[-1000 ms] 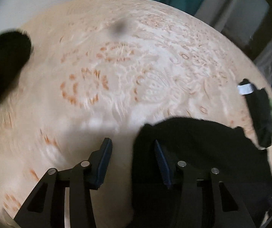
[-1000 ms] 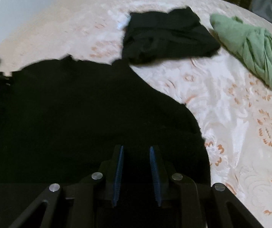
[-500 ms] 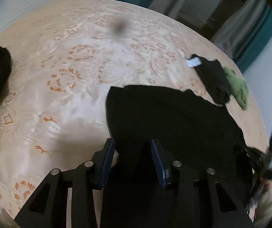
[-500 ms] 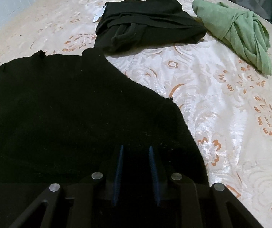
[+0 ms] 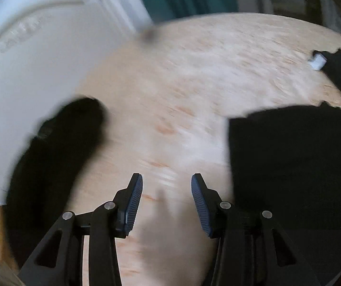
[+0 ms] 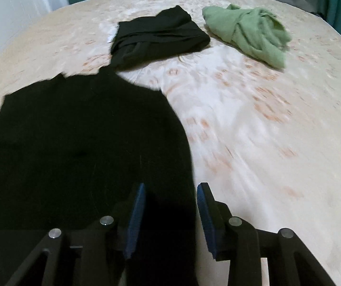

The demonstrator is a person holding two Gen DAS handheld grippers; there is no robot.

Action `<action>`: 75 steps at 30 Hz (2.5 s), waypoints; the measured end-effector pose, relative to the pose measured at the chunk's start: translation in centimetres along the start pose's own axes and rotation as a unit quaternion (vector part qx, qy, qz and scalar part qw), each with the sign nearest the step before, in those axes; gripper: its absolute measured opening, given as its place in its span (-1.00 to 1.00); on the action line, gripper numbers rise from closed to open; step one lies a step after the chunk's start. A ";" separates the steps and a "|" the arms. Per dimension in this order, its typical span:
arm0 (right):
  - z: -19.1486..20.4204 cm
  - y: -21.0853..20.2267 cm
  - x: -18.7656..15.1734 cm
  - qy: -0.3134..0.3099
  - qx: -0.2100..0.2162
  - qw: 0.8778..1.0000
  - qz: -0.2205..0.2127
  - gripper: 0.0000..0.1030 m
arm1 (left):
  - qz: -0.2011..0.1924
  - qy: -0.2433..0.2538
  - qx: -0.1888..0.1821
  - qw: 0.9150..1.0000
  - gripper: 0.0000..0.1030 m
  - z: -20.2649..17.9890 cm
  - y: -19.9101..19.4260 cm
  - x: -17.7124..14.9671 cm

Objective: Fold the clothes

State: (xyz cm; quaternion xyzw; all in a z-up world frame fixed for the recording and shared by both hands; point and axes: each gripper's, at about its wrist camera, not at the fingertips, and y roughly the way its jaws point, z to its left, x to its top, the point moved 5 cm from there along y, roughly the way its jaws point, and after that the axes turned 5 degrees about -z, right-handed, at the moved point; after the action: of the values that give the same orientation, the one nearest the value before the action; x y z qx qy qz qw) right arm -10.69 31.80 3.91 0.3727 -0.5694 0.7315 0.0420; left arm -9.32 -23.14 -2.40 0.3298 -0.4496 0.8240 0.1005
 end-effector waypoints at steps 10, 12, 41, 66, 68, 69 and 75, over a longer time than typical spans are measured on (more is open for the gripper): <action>0.1 -9.5 -14.7 -0.021 0.043 0.998 0.043 -0.05 | 0.088 0.001 -0.388 0.917 -0.10 -8.7 -16.2 -6.4; 0.8 -10.7 -16.9 -0.020 0.050 0.998 0.039 -0.05 | 0.108 0.012 -0.446 0.888 -0.09 -11.2 -19.5 -8.5; 3.3 -18.4 -24.3 -0.014 -0.053 0.998 -0.026 -0.79 | 0.174 -0.049 -0.571 0.800 -0.03 -11.6 -26.2 -18.7; -1.6 -25.7 -14.2 0.163 0.079 0.972 -0.150 -0.86 | 0.154 0.011 -0.720 0.676 0.13 -21.0 -38.1 -18.8; -1.2 -24.6 -15.2 0.176 0.097 0.970 -0.134 -0.86 | 0.170 -0.002 -0.736 0.655 0.13 -21.6 -37.6 -19.6; -1.1 -24.1 -15.8 0.184 0.108 0.969 -0.127 -0.86 | 0.171 -0.006 -0.743 0.647 0.13 -21.4 -37.6 -20.0; 1.5 -21.0 -18.9 0.205 0.167 0.961 -0.077 -0.86 | 0.184 -0.023 -0.760 0.623 0.13 -20.3 -36.6 -22.1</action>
State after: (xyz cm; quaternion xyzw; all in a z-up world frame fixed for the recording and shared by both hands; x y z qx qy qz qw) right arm 13.79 44.66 9.65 0.2595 -0.3880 0.8714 0.1511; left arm 15.24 17.22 0.55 0.0648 -0.9693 0.1829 0.1511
